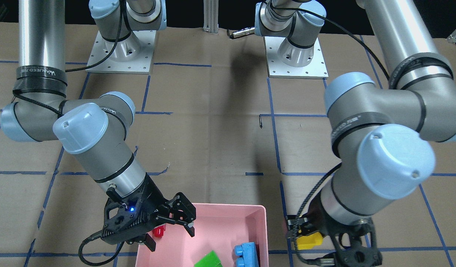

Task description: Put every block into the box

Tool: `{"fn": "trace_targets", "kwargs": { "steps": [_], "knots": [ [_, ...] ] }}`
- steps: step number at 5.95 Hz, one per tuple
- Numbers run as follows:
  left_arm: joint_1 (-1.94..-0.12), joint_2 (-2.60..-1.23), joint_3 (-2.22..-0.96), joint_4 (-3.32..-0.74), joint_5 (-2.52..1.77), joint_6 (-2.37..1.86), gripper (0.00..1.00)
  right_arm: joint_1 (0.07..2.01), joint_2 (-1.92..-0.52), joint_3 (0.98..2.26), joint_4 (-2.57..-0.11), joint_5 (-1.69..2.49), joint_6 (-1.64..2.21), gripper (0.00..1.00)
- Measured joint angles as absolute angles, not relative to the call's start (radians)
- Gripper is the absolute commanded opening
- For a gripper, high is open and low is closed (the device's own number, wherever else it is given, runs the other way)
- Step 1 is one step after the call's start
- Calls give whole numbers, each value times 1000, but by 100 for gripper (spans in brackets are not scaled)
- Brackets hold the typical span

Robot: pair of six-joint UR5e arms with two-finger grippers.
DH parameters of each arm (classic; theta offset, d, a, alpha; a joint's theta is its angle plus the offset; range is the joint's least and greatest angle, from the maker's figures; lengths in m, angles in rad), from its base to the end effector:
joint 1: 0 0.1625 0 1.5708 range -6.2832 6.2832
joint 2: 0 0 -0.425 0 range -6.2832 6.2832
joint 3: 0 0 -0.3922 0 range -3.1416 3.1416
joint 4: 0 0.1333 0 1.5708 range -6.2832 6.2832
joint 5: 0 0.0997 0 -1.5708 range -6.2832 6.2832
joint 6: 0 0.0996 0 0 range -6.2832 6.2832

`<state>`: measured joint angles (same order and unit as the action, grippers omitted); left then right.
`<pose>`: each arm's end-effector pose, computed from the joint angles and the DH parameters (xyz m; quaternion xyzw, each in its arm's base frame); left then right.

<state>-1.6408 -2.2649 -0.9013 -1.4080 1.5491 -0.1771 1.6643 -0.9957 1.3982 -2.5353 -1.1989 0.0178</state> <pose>-0.1894 -0.7650 0.3946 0.0526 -0.9962 0.0672 0.0192 0.2365 -0.7068 0.3401 -0.0870 0.9416 -0.2622 0.1925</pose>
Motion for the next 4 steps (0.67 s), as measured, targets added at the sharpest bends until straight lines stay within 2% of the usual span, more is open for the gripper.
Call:
{"fn": "trace_targets", "kwargs": {
  "steps": [2,3,4],
  "knots": [
    [-1744,-2375,-799,-1399,1556,-307,18,1623,-1008,1434,-2521,-1299,-50,100],
    [-1763,-2402,-790,-1395,1550,-334,54,1590,-1036,1475,-2483,-1363,-84,100],
    [-1778,-2421,-789,-1384,1546,-352,99,1546,-1101,1547,-2369,-1391,-108,100]
  ]
}}
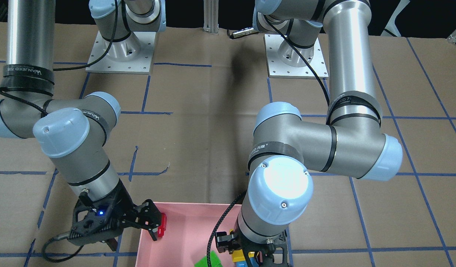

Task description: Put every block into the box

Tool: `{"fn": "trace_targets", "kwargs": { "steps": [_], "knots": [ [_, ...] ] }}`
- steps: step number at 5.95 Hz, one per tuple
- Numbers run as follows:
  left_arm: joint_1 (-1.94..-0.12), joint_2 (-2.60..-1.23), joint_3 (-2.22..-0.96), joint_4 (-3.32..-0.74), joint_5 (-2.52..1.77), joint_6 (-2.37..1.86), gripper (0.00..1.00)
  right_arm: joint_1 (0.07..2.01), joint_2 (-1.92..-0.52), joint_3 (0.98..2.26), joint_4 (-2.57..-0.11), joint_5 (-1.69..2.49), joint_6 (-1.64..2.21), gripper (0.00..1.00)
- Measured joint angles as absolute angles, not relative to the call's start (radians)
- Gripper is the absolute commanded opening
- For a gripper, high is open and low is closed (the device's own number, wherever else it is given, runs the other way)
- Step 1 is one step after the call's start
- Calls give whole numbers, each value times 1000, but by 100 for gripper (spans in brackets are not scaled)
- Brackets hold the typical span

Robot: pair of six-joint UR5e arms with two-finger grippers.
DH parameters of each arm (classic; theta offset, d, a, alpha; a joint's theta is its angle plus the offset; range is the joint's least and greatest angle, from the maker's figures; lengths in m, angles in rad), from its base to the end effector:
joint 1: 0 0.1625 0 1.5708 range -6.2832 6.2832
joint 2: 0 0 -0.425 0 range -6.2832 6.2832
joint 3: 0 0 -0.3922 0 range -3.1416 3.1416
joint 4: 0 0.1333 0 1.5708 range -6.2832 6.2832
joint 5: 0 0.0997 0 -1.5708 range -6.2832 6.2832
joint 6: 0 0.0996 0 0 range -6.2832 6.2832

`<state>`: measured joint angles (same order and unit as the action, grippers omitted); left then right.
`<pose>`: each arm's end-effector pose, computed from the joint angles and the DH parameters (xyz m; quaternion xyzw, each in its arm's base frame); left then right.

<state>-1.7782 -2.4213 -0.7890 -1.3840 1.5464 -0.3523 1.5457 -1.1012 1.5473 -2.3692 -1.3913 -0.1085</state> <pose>-0.3020 -0.7759 0.3288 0.0715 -0.9956 0.0533 0.0280 0.1341 -0.6771 0.3147 -0.0566 0.9791 -0.1800 0.0764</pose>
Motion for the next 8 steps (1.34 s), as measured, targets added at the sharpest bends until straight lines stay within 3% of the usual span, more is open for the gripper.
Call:
{"fn": "trace_targets", "kwargs": {
  "steps": [3,5,8],
  "knots": [
    [-1789,-2409,-792,-1379,1530,-357,100,1484,-1329,1641,-1821,-1406,-117,100],
    [-1726,-2313,-820,-1477,1529,-247,100,1492,-1515,1639,-1636,-1411,-109,100],
    [-1597,-2000,-1148,-1528,1534,-38,100,1569,-1620,1622,-1602,-1472,-72,100]
  ]
}}
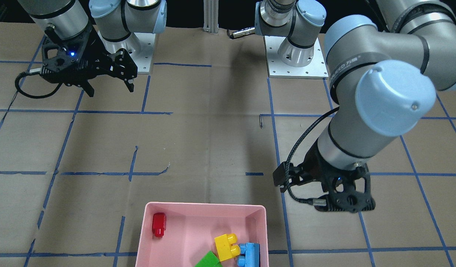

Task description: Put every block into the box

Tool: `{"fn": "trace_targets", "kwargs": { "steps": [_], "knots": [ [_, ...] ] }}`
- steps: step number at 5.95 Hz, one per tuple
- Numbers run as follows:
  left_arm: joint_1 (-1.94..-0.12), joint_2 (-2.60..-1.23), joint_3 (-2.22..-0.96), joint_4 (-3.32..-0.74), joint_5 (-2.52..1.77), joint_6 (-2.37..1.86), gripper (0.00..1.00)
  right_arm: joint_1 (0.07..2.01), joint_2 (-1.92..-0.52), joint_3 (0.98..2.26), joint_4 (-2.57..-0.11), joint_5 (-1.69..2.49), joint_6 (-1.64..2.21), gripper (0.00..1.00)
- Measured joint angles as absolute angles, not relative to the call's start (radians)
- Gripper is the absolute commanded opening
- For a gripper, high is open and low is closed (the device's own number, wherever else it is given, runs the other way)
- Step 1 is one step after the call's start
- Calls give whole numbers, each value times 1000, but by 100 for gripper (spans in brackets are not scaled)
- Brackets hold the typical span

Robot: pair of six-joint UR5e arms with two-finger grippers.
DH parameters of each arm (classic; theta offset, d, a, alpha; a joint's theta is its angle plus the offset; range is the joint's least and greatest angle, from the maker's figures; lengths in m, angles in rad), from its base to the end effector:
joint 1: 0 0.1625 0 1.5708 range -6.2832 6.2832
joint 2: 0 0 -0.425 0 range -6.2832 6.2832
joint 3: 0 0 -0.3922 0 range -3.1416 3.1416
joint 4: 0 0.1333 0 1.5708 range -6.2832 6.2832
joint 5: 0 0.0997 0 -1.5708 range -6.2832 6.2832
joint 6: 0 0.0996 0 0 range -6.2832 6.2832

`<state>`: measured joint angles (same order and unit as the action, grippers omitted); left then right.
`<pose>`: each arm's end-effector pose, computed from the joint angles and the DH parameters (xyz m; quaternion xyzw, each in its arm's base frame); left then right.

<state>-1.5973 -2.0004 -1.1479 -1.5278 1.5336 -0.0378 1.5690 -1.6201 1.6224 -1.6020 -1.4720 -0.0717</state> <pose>-0.1548 -0.6686 0.4504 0.0053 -0.9996 0.0175 0.0192 0.1423 -0.4740 0.4899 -0.0356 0.9980 -0.0162 0.0488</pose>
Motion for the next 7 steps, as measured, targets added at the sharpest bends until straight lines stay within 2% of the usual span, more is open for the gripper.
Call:
{"fn": "trace_targets", "kwargs": {
  "steps": [2,3,7],
  "knots": [
    [-1565,-1750,-1425,-1517,1536,7,100,1622,-1621,1624,-1605,-1524,36,100],
    [-1564,-1677,-1504,-1514,1537,6,100,1629,-1617,1628,-1610,-1530,54,100],
    [-1564,-1624,-1549,-1514,1542,9,100,1632,-1608,1636,-1612,-1623,91,100]
  ]
}}
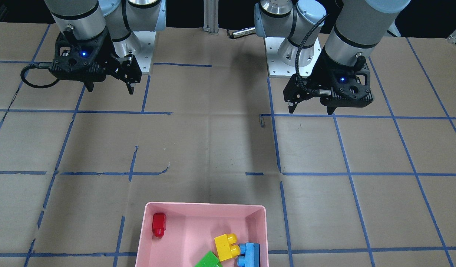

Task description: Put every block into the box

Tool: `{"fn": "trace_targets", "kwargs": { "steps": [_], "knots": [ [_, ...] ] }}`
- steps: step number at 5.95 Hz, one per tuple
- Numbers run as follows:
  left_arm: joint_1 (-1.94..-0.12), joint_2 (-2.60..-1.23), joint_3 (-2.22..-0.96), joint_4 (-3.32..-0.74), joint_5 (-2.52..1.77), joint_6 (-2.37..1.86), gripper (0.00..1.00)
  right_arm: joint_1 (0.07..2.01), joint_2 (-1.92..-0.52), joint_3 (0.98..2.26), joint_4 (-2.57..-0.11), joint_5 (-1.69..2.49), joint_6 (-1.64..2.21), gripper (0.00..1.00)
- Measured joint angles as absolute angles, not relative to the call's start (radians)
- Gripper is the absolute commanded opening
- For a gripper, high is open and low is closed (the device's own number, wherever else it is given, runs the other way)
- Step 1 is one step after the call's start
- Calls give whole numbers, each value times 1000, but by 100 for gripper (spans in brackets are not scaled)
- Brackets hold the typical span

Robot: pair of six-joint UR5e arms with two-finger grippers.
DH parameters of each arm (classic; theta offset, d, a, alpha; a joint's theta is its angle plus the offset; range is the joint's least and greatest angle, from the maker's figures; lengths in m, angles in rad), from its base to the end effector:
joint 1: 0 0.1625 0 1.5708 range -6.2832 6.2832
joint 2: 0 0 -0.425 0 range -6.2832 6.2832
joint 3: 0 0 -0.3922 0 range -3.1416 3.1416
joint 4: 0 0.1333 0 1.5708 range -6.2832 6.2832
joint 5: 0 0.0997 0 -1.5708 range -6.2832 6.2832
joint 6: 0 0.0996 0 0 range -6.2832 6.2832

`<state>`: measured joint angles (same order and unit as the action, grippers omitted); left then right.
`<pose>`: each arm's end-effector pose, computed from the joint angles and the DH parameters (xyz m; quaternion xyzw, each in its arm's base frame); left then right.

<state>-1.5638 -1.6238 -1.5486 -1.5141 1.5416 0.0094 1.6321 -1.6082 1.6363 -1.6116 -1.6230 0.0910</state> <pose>-0.1326 -0.5177 0.4779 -0.0014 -0.9998 0.0131 0.0145 0.1571 -0.4684 0.4780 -0.0150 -0.9995 0.0083 0.0255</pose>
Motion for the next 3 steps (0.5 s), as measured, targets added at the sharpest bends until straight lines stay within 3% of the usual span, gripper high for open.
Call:
{"fn": "trace_targets", "kwargs": {
  "steps": [3],
  "knots": [
    [-1540,-1622,-1551,-1516,1542,40,100,1632,-1602,1657,-1653,-1631,105,100]
  ]
}}
